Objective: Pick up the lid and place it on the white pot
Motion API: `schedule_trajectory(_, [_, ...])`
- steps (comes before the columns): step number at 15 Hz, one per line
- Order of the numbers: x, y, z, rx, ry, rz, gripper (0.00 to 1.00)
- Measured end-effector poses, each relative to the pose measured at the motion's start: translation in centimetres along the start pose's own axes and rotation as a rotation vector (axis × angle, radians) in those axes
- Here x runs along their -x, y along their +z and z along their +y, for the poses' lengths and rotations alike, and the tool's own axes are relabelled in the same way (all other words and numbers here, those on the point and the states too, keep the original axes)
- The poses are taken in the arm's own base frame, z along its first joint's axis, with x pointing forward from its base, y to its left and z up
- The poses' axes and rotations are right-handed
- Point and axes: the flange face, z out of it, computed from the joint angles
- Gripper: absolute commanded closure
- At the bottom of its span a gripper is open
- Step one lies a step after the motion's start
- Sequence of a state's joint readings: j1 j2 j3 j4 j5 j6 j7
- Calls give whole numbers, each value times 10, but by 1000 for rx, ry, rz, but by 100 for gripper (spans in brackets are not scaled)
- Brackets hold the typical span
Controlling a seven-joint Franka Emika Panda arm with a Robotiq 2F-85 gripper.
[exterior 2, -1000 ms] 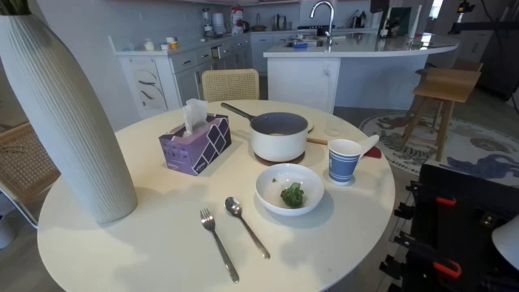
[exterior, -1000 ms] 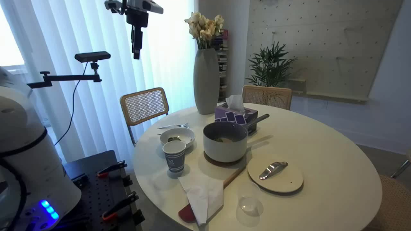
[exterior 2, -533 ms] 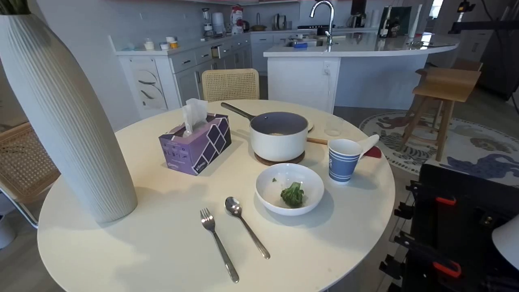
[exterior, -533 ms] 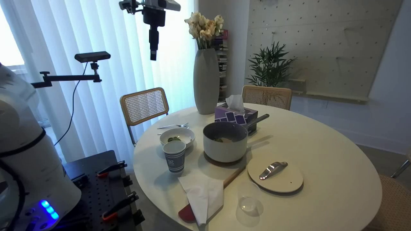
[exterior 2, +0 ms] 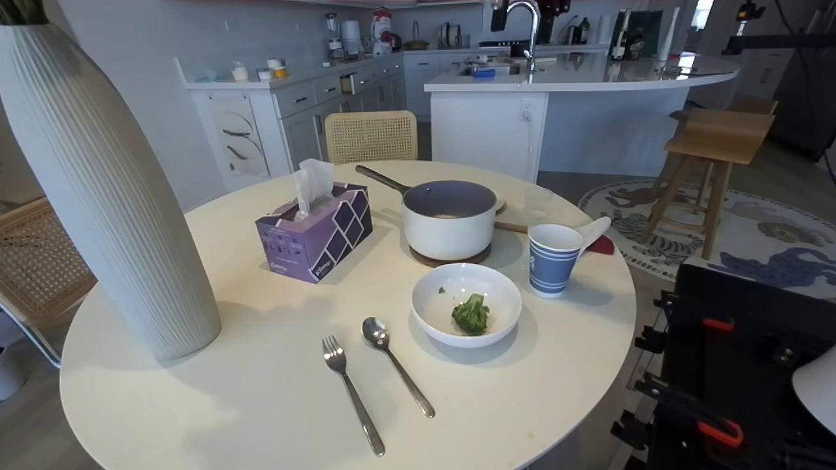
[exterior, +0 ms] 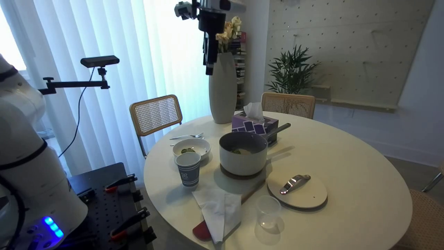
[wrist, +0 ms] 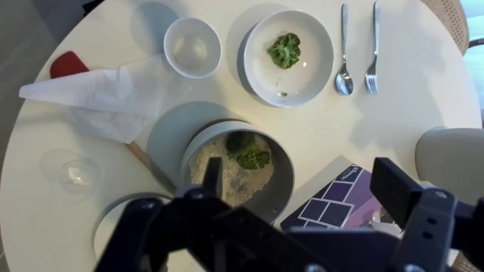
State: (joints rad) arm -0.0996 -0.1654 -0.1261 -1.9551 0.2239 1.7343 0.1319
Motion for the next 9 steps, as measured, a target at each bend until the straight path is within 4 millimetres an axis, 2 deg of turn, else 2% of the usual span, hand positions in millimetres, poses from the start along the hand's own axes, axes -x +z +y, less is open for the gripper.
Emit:
schedule_trajectory(5, [-63,16,46,24,-103,5,0])
schedule_trajectory(9, [-116,31,95,59,-194,64,0])
